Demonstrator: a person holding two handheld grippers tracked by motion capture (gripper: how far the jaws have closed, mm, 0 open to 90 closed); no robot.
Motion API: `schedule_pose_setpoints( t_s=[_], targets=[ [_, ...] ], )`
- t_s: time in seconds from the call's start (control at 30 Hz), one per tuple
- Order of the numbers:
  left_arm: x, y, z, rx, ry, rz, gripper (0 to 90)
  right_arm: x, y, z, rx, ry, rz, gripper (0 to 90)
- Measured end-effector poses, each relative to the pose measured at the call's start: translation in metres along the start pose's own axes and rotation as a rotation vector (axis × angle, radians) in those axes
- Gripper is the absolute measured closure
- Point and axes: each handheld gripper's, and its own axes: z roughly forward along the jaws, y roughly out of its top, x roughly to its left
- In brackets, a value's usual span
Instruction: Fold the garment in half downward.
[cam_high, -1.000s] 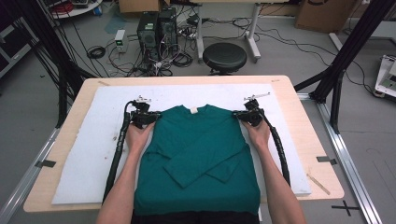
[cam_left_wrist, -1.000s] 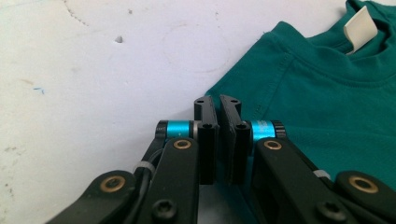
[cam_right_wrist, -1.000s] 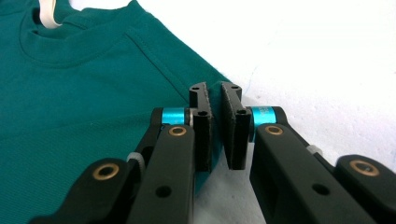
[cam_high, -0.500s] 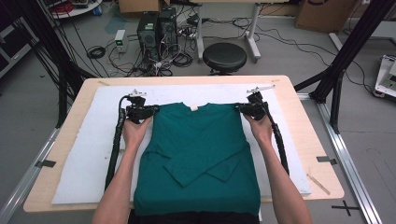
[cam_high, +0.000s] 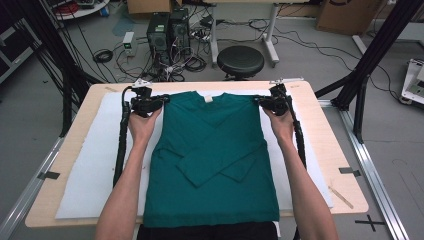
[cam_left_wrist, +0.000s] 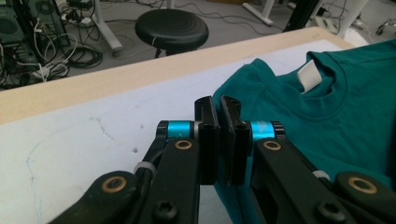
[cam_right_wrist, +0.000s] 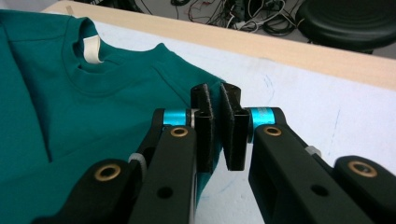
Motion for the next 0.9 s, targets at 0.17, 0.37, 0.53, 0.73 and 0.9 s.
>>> schedule_pose_setpoints(
  t_s=[0.17, 0.37, 0.53, 0.73, 0.9],
  targets=[
    [-0.004, 0.010, -0.008, -0.031, 0.012, 0.035, 86.0, 0.004, 0.009, -0.008, -0.036, -0.001, -0.019, 85.7],
    [-0.011, 0.023, -0.019, -0.098, 0.012, 0.077, 86.0, 0.004, 0.012, -0.018, -0.085, 0.006, -0.016, 85.6],
    [-0.007, 0.021, -0.017, -0.075, -0.004, 0.061, 86.0, 0.003, 0.012, -0.025, -0.097, 0.025, -0.004, 85.6],
    [-0.009, 0.016, -0.015, -0.060, -0.019, 0.067, 85.9, 0.004, 0.009, -0.021, -0.057, 0.011, -0.028, 85.5],
    [-0.009, 0.009, -0.017, -0.035, -0.033, 0.071, 85.8, 0.001, 0.003, -0.018, -0.036, 0.038, -0.009, 85.4]
  ],
)
